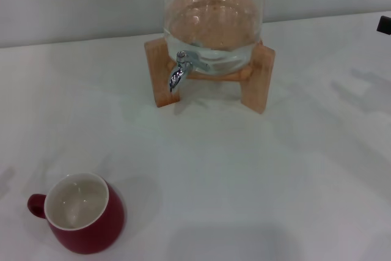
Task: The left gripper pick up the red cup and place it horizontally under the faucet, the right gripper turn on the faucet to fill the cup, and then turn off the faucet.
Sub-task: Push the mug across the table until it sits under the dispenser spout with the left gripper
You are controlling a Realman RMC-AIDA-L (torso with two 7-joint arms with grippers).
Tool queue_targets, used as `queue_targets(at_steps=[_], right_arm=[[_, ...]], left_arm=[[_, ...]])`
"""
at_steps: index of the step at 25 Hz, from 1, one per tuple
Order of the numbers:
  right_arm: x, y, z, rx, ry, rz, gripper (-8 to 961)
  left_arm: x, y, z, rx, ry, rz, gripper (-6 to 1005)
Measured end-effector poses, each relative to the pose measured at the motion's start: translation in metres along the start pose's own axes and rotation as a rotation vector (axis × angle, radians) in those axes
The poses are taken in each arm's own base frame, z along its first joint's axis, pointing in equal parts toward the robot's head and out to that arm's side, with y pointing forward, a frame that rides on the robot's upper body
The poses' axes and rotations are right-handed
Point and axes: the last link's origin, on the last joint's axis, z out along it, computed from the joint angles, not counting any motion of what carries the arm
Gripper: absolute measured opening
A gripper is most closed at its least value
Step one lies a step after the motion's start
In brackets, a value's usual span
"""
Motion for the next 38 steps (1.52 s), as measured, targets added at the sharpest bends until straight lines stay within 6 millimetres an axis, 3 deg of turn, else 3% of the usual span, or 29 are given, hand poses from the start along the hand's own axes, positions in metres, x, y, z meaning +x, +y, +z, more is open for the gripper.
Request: queue_targets(at_steps=[23,26,29,38], right_arm=[[0.000,0.000,0.000,0.003,-0.002,0.001,721],[0.000,0.000,0.000,0.002,-0.003,0.000,720],[-0.001,-0.001,0.000,0.004,-0.005,0.000,720],[-0.004,-0.004,-0.004,0.025,-0.024,-0.002,721]], left_arm=[[0.000,-0.002,0.000,0.012,-0.001,0.002,846],[-0.001,-0.002,0.000,0.014,-0.001,0.069,846],[-0.011,0.000,-0.001,0.015,0.003,0.158,845],[-0.069,0.014,-0.015,0.070,0.035,0.256,845]])
